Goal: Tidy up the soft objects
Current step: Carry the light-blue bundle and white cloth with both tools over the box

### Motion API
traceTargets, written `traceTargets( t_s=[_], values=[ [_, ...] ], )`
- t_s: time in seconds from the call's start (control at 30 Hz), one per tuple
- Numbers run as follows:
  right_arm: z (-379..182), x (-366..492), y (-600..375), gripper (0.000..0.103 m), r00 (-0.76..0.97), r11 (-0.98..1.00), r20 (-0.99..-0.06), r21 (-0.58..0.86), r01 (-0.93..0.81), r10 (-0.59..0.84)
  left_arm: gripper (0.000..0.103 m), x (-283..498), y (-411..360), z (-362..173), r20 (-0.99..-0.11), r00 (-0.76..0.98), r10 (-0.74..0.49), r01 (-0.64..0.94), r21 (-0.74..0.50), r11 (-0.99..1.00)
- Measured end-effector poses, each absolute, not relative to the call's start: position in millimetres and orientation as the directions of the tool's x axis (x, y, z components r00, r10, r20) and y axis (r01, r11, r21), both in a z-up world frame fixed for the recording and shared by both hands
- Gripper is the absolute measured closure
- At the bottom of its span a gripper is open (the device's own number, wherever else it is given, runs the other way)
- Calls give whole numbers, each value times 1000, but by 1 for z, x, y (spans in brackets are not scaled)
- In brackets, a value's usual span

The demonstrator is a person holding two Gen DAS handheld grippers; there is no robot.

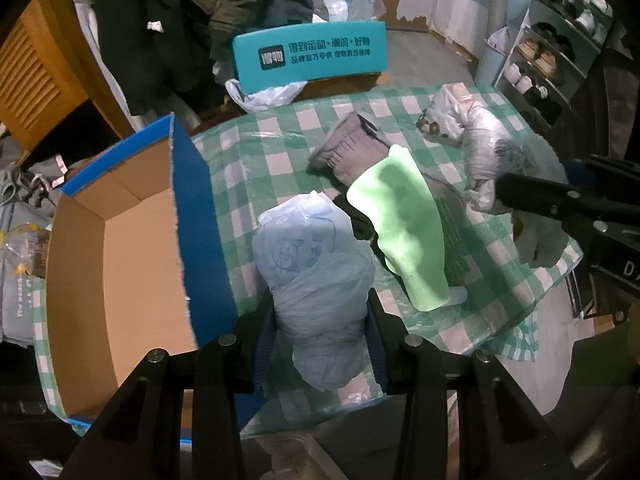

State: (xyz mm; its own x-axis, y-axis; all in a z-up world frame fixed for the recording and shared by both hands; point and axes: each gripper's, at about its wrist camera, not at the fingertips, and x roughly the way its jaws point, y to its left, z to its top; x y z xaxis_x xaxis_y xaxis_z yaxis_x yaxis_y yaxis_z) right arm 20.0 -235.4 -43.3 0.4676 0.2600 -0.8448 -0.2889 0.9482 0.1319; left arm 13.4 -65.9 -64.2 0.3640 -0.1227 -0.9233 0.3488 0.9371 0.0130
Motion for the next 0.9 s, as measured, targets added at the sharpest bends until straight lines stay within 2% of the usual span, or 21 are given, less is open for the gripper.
traceTargets(
  t_s=[0.9],
  values=[
    [-14, 32, -140, 70, 465, 898, -822, 121, -423, 330, 62, 17, 9, -38, -891, 444, -93, 230, 12, 973]
  ],
)
